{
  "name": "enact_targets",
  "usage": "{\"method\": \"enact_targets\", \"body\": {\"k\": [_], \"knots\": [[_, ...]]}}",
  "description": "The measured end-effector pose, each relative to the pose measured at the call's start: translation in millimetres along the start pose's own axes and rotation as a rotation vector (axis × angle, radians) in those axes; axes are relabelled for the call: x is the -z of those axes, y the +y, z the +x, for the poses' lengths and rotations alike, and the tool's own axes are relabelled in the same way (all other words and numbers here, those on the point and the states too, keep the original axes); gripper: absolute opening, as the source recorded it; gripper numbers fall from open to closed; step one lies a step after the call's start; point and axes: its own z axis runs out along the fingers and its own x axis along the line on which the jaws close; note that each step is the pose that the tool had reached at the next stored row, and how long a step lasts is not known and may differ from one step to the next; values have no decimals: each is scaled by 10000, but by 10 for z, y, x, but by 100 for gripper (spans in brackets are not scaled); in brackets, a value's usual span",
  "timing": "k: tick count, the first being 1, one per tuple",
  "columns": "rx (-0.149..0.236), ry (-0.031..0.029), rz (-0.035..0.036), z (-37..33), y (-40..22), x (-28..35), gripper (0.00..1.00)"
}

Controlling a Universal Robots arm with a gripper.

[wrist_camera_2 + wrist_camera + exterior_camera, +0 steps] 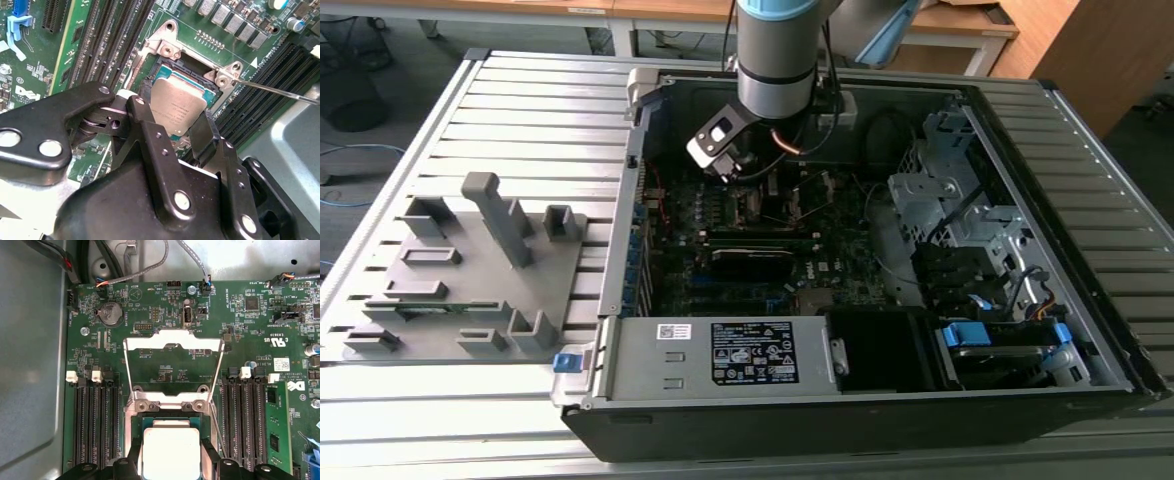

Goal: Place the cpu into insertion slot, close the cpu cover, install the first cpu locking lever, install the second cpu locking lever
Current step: 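Place the cpu into insertion slot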

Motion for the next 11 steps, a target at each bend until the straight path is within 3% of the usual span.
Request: {"method": "enact_targets", "body": {"k": [11], "knots": [[1, -3, 0, 9, -1, -1, 54]]}}
